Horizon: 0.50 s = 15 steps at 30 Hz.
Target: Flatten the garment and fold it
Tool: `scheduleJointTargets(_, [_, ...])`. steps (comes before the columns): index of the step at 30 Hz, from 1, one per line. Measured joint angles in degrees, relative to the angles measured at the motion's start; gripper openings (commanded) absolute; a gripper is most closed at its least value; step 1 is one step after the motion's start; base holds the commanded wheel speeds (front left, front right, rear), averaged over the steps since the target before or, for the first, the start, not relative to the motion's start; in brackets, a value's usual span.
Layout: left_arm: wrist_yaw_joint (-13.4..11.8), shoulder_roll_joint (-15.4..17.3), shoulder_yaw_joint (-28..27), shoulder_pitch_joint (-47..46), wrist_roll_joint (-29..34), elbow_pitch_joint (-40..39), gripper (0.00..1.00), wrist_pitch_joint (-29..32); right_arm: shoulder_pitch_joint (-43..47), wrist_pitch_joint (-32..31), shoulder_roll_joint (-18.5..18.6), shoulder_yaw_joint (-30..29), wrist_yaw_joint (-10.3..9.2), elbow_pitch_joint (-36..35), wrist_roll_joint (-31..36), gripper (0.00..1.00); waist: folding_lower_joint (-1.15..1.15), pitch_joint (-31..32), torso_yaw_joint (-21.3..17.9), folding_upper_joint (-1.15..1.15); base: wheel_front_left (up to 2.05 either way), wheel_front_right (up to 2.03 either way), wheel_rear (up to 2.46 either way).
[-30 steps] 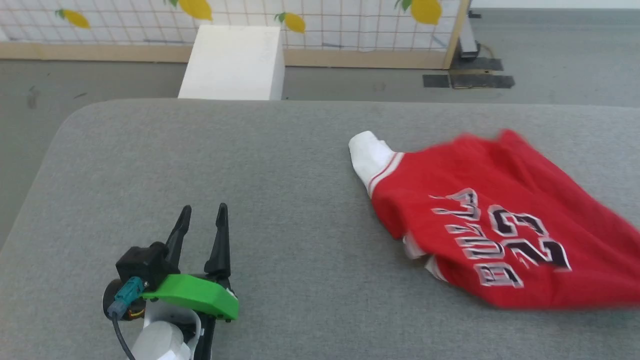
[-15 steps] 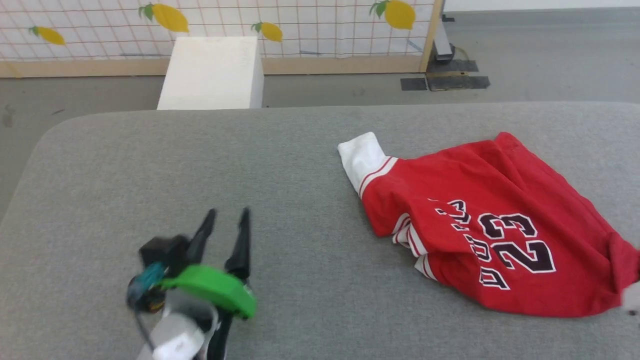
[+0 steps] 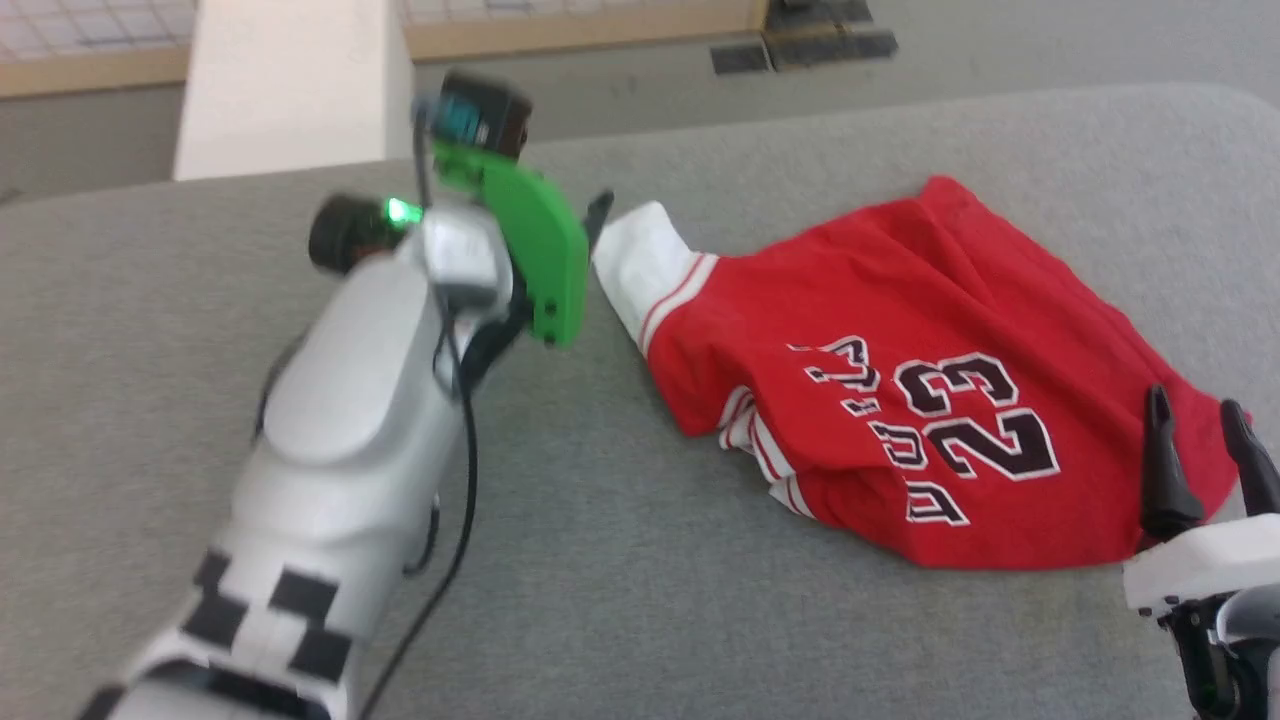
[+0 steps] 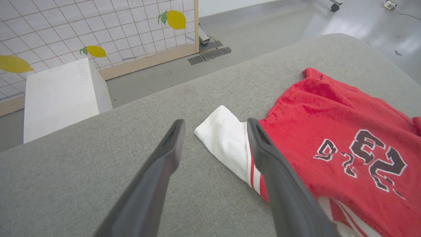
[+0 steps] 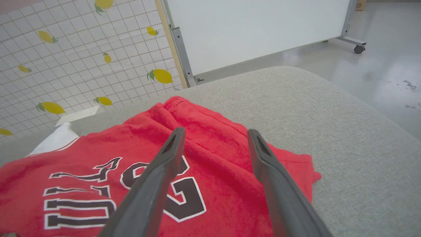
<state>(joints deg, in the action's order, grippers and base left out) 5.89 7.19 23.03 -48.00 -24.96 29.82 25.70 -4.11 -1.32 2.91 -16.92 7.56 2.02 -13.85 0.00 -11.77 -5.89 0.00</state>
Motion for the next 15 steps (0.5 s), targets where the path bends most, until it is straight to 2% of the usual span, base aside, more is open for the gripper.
scheduleJointTargets(5, [0.57,0.11,4.05,-8.83,2.99,8.16,1.0,6.62,-1.15,1.34,0.02,0.94,0.0,1.36,-1.11,1.0,0.0,-4.28,-2.61,0.0,0.0,0.0,0.0])
scheduleJointTargets(15, [1.11,0.09,7.9,-12.41,4.21,18.14,1.0,14.13,-2.19,4.91,0.01,1.71,0.0,5.22,-2.34,1.0,0.0,-11.84,-6.86,0.0,0.0,0.0,0.0])
